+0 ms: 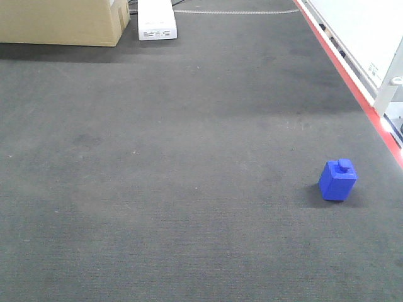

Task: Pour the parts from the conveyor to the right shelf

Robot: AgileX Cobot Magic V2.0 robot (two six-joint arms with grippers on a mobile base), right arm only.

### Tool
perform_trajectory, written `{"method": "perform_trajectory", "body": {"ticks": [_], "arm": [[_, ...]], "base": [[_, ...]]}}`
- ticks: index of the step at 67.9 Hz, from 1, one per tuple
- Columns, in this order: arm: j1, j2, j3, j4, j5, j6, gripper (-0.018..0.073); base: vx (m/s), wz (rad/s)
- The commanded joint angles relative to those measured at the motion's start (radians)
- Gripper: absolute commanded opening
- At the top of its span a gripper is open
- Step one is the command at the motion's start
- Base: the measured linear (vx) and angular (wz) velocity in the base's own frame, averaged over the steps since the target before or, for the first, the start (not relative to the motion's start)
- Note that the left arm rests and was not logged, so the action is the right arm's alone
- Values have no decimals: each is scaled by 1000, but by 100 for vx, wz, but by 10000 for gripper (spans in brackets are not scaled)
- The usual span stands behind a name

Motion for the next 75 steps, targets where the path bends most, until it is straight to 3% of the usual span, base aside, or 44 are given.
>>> {"method": "perform_trajectory", "body": {"ticks": [1, 12, 22, 30, 35, 47, 52, 67, 75], "arm": [[-7, 80, -103, -1, -75, -1, -9], [-7, 219, -245, 79, 48, 6, -8], [-7, 385, -415, 167, 342, 6, 4], [-7, 510, -527, 176, 543, 4, 77], [-7, 582, -567, 175, 618, 4, 189], [-7, 701, -582, 174, 699, 5, 594], [-7, 740, -582, 168, 722, 3, 721], [-7, 835, -582, 123, 713, -6, 704], [-7, 879, -619, 124, 848, 16, 680]], "base": [[0, 0], [0, 0], [0, 0], [0, 0], [0, 0], [0, 0], [0, 0], [0, 0], [0, 0]]}}
